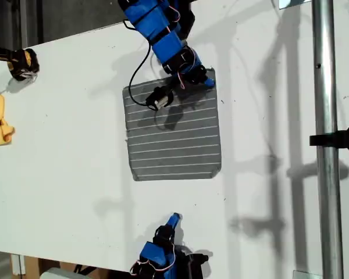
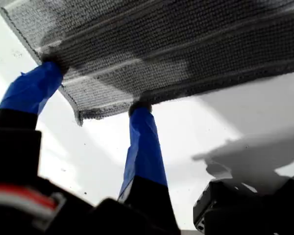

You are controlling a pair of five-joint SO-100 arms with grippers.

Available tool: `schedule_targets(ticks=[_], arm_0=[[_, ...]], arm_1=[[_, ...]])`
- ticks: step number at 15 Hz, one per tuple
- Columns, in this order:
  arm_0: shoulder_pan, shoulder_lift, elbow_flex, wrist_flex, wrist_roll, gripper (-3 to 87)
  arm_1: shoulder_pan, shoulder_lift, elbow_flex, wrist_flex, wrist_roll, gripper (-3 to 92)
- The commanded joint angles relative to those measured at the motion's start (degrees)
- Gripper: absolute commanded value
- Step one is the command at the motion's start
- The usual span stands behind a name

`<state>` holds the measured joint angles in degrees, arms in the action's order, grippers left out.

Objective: Grasp corners of a towel and fold twice.

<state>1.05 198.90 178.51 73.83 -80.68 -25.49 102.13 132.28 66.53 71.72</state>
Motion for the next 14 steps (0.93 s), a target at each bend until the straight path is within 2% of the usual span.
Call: schedule_targets(ticks=[1, 5, 6, 7, 8, 14], arm_0=[[0.26, 0.09, 0.26, 0.00, -0.35, -1.7], [-0.09, 0.09, 0.26, 0.00, -0.26, -1.7], [-0.09, 0.09, 0.26, 0.00, -0.35, -1.7], [-0.09, 0.09, 0.26, 0.00, -0.53, -1.7], [0.09, 0.09, 0.26, 0.00, -0.79, -1.7], [0.44, 0.09, -2.29, -0.26, -5.27, -1.8]], arm_1=[[0.88, 0.26, 0.70, -1.05, 0.44, 27.4], [0.62, 0.00, 1.23, -2.81, 0.09, 20.4], [0.44, -0.53, 1.23, -3.34, 0.26, 15.6], [0.35, -1.14, 1.23, -3.69, 1.05, 4.5], [0.35, -1.58, 1.23, -4.13, 1.93, -0.1], [0.44, -2.02, 0.53, -4.48, 1.41, -0.1]])
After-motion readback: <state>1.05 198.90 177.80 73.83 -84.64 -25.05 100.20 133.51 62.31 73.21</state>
